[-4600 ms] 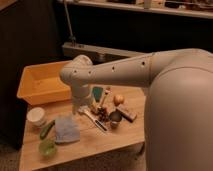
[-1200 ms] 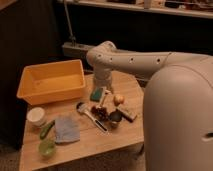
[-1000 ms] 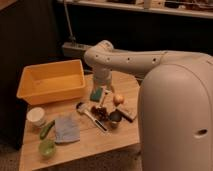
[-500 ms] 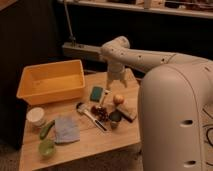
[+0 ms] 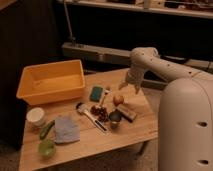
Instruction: Place apple in plastic cup
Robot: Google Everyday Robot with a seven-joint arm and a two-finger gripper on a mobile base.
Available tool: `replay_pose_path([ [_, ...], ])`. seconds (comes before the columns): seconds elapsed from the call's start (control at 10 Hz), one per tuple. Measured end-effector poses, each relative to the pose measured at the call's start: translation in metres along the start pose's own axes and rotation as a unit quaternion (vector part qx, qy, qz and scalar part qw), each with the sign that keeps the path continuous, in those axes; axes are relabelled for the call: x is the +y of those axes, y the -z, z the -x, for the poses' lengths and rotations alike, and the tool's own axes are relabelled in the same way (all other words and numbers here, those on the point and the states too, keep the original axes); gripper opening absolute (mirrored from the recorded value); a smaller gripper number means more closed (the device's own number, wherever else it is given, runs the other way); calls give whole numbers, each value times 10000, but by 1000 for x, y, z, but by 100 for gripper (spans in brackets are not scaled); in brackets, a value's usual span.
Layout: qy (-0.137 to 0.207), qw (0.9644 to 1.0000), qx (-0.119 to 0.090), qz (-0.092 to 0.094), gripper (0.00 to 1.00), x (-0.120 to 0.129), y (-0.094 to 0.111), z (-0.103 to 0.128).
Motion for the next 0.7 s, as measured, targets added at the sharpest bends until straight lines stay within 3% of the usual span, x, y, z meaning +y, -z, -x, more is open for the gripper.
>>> replay_pose_path([
  [0.2, 44, 9997, 100, 209, 65, 5, -5, -1],
  [0.7, 269, 9983, 364, 362, 65, 22, -29, -11],
])
